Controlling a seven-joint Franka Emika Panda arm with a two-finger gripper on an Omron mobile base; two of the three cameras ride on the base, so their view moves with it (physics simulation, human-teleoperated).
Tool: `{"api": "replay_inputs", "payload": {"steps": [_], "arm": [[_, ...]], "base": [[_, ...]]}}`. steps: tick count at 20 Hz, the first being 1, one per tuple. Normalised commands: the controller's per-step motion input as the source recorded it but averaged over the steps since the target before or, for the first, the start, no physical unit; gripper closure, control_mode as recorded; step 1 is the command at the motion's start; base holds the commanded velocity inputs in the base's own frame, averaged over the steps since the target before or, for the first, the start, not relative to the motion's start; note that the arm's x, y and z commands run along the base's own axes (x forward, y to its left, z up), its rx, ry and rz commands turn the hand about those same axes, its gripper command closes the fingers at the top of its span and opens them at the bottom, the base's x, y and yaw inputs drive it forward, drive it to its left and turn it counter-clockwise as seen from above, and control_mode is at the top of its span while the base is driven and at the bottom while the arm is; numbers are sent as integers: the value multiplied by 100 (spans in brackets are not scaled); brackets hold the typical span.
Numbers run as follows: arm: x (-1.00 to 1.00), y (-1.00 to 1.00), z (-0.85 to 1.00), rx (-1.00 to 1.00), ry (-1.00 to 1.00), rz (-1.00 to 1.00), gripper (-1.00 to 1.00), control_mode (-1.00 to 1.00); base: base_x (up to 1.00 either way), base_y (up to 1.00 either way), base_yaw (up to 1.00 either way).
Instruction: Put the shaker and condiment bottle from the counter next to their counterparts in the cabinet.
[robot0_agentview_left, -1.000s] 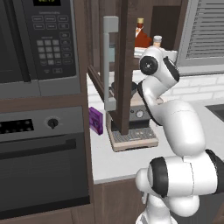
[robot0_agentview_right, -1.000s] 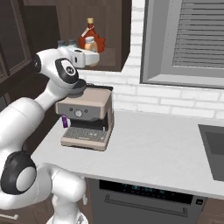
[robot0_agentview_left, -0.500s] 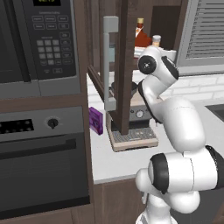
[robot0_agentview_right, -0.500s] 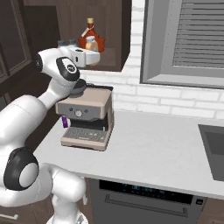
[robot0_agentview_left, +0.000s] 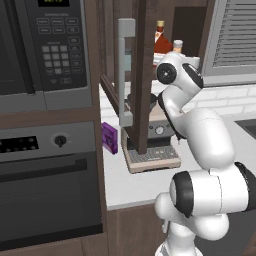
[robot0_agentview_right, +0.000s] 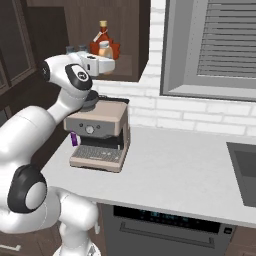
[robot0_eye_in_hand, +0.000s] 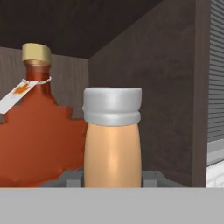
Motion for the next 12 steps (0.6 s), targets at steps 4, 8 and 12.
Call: {"api": "replay_inputs", "payload": {"steps": [4, 8, 12], "arm": [[1, 0, 0, 0, 0, -1, 100, -100], [0, 0, 0, 0, -1, -1, 100, -100], [2, 0, 0, 0, -1, -1, 100, -100]], "base": [[0, 0, 0], [0, 0, 0], [0, 0, 0]]}}
